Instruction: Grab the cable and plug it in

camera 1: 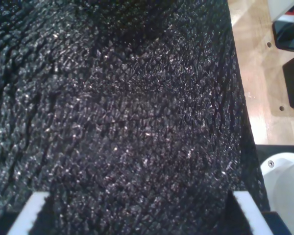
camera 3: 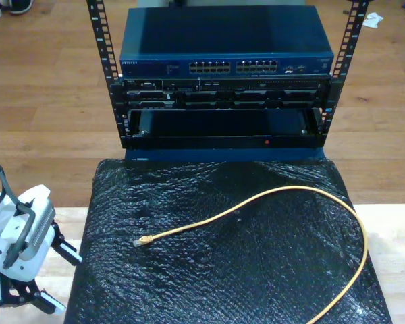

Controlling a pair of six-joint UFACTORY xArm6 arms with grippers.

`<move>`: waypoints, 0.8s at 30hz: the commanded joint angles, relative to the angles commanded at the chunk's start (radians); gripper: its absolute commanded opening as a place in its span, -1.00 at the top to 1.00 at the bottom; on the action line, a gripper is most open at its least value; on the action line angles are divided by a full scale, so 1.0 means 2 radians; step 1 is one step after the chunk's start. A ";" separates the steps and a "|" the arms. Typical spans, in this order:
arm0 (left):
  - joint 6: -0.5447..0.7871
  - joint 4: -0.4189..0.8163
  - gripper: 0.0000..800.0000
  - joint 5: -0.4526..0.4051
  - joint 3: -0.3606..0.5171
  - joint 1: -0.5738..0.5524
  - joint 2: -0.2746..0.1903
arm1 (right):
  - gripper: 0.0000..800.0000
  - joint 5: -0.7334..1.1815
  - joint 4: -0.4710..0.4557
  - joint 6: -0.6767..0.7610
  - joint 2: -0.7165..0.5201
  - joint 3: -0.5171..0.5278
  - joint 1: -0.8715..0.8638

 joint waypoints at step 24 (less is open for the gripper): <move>0.002 0.002 -1.00 -0.011 -0.005 0.008 0.002 | -1.00 -0.139 -0.040 0.077 0.035 0.017 0.245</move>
